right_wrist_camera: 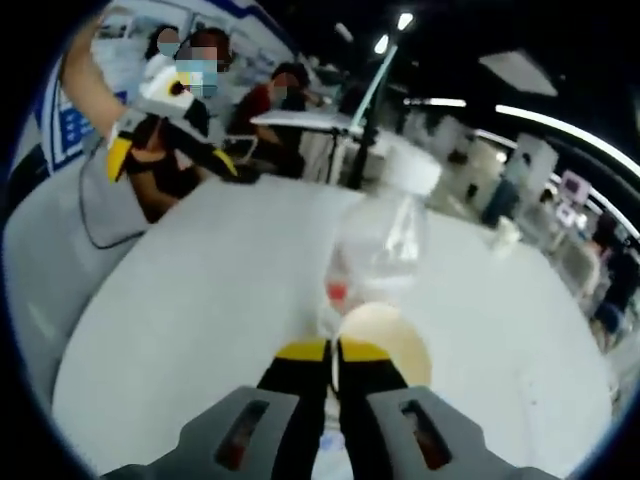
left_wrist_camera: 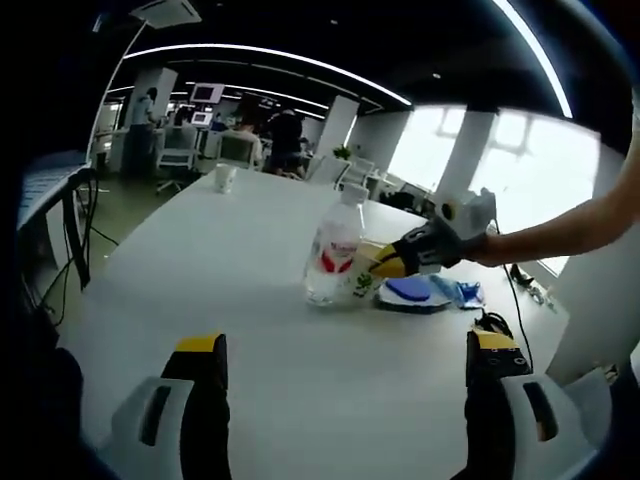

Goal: Arrange the tabletop items into an orderly group along one side of the table until the central work area is clear of visible clutter.

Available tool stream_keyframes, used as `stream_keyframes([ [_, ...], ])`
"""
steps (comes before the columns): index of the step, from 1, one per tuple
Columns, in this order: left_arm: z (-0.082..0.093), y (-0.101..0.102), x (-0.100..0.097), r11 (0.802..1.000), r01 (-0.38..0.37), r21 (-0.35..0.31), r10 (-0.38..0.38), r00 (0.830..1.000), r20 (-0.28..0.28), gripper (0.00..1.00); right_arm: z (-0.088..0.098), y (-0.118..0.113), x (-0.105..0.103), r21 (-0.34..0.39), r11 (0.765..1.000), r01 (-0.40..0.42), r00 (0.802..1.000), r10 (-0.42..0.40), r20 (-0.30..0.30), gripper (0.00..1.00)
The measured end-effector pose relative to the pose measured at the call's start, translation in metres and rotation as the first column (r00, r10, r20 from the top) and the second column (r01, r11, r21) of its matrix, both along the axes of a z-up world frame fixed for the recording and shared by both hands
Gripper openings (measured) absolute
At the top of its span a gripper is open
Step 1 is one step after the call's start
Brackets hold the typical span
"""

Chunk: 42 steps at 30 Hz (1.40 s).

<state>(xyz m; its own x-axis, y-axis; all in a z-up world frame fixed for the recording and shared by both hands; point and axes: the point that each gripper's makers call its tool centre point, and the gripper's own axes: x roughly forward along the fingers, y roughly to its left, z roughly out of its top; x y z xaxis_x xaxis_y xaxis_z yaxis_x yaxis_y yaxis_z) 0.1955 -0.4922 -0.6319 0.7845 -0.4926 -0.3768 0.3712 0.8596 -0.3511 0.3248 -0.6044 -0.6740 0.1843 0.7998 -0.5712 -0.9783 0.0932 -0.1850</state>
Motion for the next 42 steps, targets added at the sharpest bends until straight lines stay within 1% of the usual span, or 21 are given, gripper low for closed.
stream_keyframes([
  [8, -0.0009, 0.0002, -0.0006, 1.0, -0.01, -0.008, 0.01, 1.0, -0.004, 1.0, -0.0052, 0.001, 0.0022, 0.005, 1.0, 0.011, 1.0, -0.011, -0.009, 0.0],
  [14, -0.002, -0.0028, -0.0011, 1.0, 0.003, -0.004, -0.003, 1.0, -0.005, 1.0, -0.0041, 0.0014, 0.004, 0.005, 1.0, 0.027, 1.0, -0.026, -0.007, 0.0],
  [16, -0.0027, -0.0029, -0.0009, 1.0, 0.002, -0.007, -0.002, 1.0, -0.006, 1.0, -0.0043, 0.0011, 0.0044, 0.01, 0.999, 0.04, 0.999, -0.04, -0.021, 0.0],
  [20, -0.0038, -0.0023, -0.0013, 1.0, -0.003, -0.01, 0.003, 1.0, -0.011, 0.97, -0.0051, 0.0015, 0.0018, 0.007, 0.999, 0.033, 0.999, -0.033, -0.022, 0.0],
  [25, -0.0036, -0.0029, -0.0034, 1.0, -0.002, -0.01, 0.002, 1.0, -0.01, 0.98, -0.0058, 0.002, -0.0005, 0.002, 1.0, 0.024, 1.0, -0.024, -0.019, 0.01],
  [27, -0.0038, -0.0025, -0.004, 1.0, -0.004, -0.011, 0.004, 1.0, -0.012, 0.97, -0.0052, 0.0018, 0.0001, 0.008, 0.999, 0.032, 0.999, -0.032, -0.031, 0.01],
  [29, -0.0039, -0.0018, -0.0042, 1.0, -0.009, -0.013, 0.009, 1.0, -0.014, 0.97, -0.0047, 0.0014, 0.0001, 0.006, 1.0, 0.03, 0.999, -0.03, -0.029, 0.01],
  [31, -0.0051, -0.0003, -0.0045, 1.0, -0.017, -0.01, 0.017, 1.0, -0.018, 0.97, -0.0037, 0.0013, 0.0004, 0.008, 0.999, 0.032, 0.999, -0.032, -0.028, 0.02],
  [34, -0.0058, -0.001, -0.0057, 1.0, -0.02, -0.013, 0.02, 1.0, -0.021, 0.97, -0.0017, 0.0022, 0.0016, 0.019, 0.999, 0.037, 0.999, -0.036, -0.025, 0.07],
  [37, -0.0065, -0.002, -0.0069, 1.0, -0.019, -0.011, 0.018, 1.0, -0.023, 0.96, -0.0006, 0.0032, 0.0018, 0.019, 0.999, 0.036, 0.999, -0.036, -0.021, 0.08],
  [42, -0.0074, -0.002, -0.0078, 1.0, -0.021, -0.015, 0.021, 0.999, -0.026, 0.96, 0.0023, 0.005, 0.0019, 0.028, 0.999, 0.043, 0.999, -0.043, -0.016, 0.15],
])
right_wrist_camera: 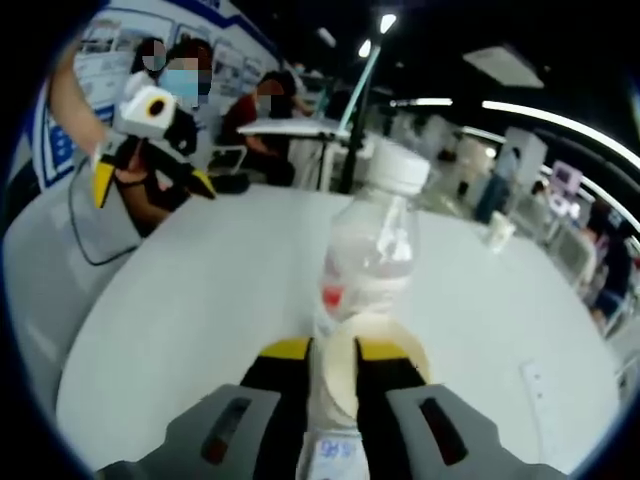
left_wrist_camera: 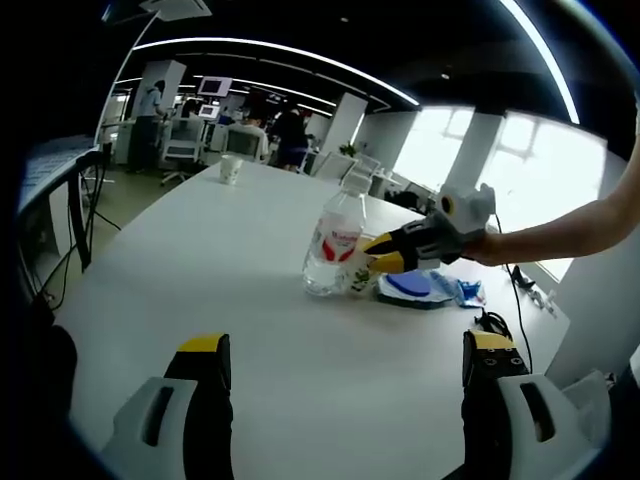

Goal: Arrange the tabletop items into an orderly group along one side of the table until the central work area is clear of visible clutter.

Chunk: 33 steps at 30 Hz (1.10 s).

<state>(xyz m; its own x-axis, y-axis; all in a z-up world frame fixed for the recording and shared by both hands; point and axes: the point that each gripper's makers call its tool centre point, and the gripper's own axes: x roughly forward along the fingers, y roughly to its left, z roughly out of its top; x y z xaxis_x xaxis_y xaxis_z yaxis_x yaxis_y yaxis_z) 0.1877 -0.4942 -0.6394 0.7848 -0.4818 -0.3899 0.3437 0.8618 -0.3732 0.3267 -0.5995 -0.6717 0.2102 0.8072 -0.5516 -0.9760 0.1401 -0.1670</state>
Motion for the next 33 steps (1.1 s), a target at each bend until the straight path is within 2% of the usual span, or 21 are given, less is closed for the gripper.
stream_keyframes([
  [7, 0.002, -0.003, 0.0, 1.0, 0.017, 0.021, -0.017, 1.0, 0.013, 0.96, 0.001, -0.001, 0.0, -0.001, 1.0, 0.007, 1.0, -0.007, 0.012, 0.19],
  [21, 0.004, -0.003, -0.001, 1.0, 0.019, 0.017, -0.02, 1.0, 0.018, 0.96, 0.014, -0.005, 0.001, 0.01, 1.0, 0.022, 0.999, -0.023, 0.038, 0.24],
  [33, 0.01, -0.008, -0.002, 0.999, 0.039, 0.026, -0.04, 0.999, 0.028, 0.97, 0.031, -0.015, -0.003, 0.025, 0.997, 0.077, 0.996, -0.078, 0.046, 0.37],
])
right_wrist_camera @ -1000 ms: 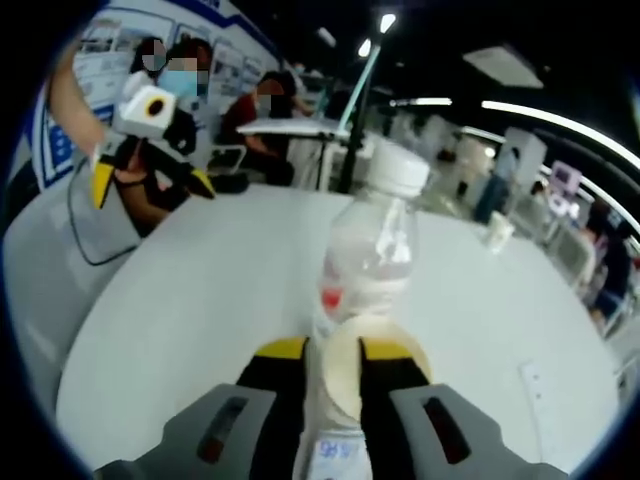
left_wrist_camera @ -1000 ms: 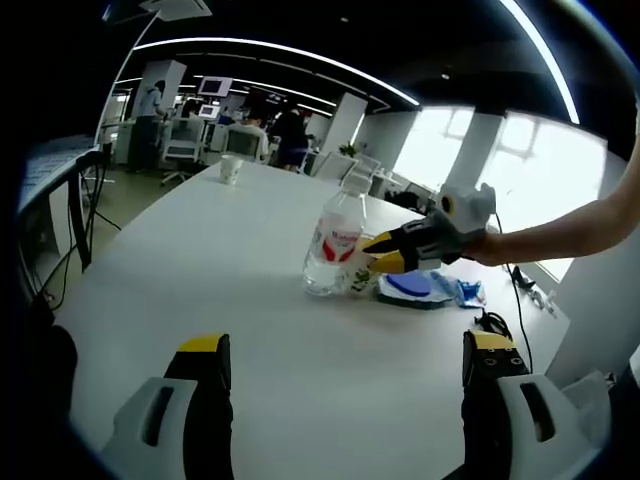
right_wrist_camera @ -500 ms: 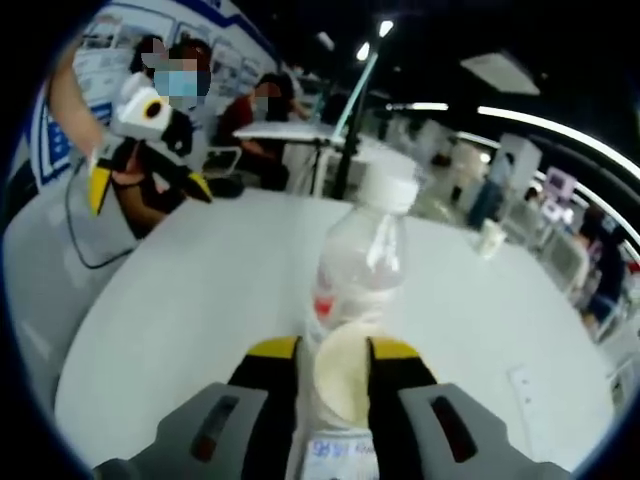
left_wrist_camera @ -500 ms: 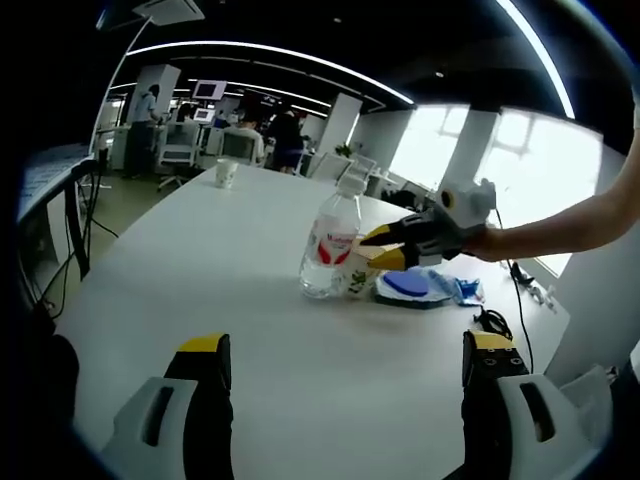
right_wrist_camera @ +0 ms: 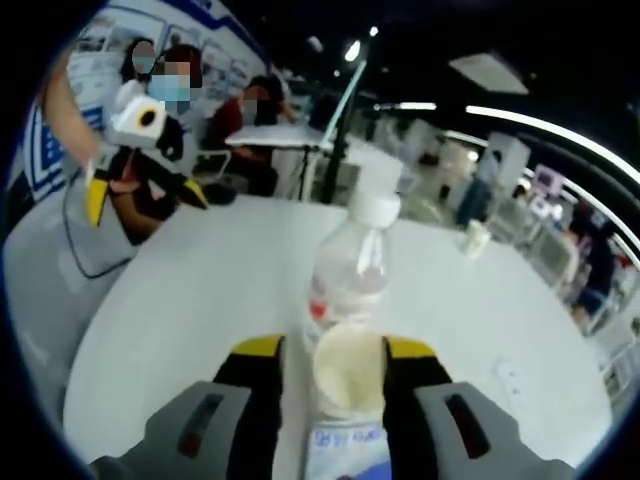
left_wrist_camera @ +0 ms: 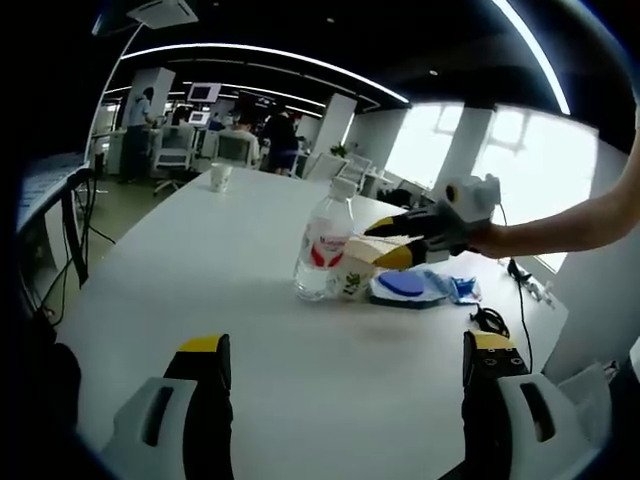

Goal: Arrange the tabletop items into an orderly group along one side of the table until the central work area is clear of visible clutter.

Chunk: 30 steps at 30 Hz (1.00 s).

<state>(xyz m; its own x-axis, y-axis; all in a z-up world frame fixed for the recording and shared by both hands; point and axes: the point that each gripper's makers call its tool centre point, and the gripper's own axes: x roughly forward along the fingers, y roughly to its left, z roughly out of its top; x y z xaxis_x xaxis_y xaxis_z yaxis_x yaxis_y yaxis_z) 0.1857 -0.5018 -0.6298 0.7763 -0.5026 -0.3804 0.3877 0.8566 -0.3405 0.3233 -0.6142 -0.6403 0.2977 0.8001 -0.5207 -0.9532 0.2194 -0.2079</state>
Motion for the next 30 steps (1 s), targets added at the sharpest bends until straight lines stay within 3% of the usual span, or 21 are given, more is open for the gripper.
stream_keyframes([
  [7, 0.005, -0.002, 0.0, 1.0, 0.014, 0.009, -0.014, 1.0, 0.01, 0.97, 0.019, -0.011, 0.0, 0.05, 0.995, 0.092, 0.996, -0.091, -0.004, 0.54],
  [19, 0.012, -0.007, -0.002, 0.999, 0.04, 0.02, -0.04, 0.999, 0.025, 0.97, 0.036, -0.058, -0.018, 0.094, 0.967, 0.237, 0.972, -0.236, -0.022, 0.69],
  [30, 0.023, -0.019, -0.006, 0.996, 0.083, 0.037, -0.085, 0.996, 0.04, 0.97, 0.056, -0.108, -0.038, 0.132, 0.926, 0.353, 0.935, -0.356, -0.006, 0.73],
])
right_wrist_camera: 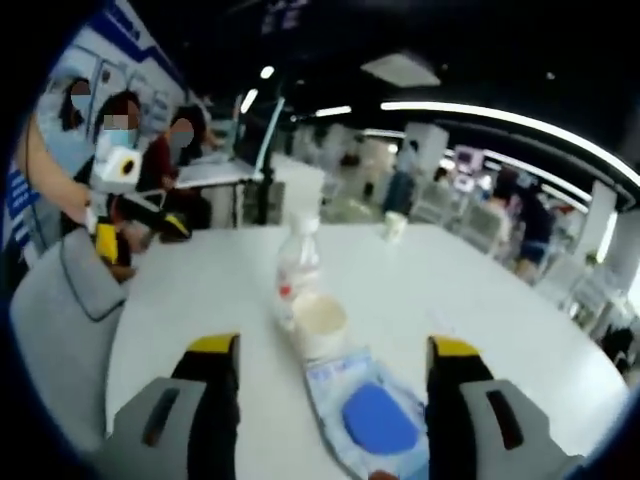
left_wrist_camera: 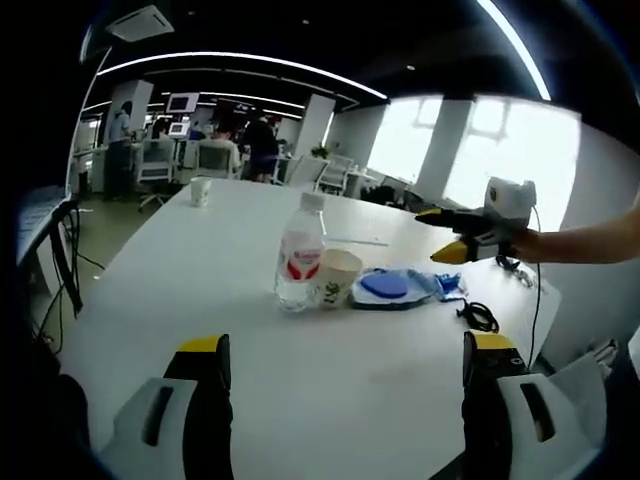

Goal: Arrange the tabletop items into an orderly group along one side of the table until the central work area is clear of visible clutter.

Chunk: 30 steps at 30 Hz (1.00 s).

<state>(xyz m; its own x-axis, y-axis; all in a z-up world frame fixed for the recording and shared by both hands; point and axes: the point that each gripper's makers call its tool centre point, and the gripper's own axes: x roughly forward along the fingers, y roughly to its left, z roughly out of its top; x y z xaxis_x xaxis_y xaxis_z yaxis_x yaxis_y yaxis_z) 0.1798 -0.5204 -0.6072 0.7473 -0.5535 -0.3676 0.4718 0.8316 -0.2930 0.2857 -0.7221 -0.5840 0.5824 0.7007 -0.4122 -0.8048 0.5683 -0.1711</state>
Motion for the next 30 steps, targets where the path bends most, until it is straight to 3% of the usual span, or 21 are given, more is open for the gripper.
stream_keyframes([
  [9, 0.008, -0.007, -0.002, 0.999, 0.042, 0.023, -0.042, 0.999, 0.014, 0.97, 0.013, -0.051, -0.027, 0.03, 0.99, 0.135, 0.991, -0.135, 0.013, 0.74],
  [18, 0.011, -0.013, -0.004, 0.996, 0.074, 0.039, -0.075, 0.997, 0.019, 0.97, 0.02, -0.101, -0.056, 0.061, 0.959, 0.277, 0.96, -0.279, 0.012, 0.74],
  [22, 0.01, -0.015, -0.006, 0.995, 0.089, 0.045, -0.09, 0.996, 0.018, 0.97, 0.022, -0.124, -0.073, 0.075, 0.937, 0.341, 0.939, -0.343, 0.007, 0.74],
  [30, 0.012, -0.014, -0.008, 0.995, 0.09, 0.048, -0.091, 0.996, 0.022, 0.96, 0.025, -0.171, -0.11, 0.09, 0.875, 0.475, 0.879, -0.477, 0.001, 0.74],
])
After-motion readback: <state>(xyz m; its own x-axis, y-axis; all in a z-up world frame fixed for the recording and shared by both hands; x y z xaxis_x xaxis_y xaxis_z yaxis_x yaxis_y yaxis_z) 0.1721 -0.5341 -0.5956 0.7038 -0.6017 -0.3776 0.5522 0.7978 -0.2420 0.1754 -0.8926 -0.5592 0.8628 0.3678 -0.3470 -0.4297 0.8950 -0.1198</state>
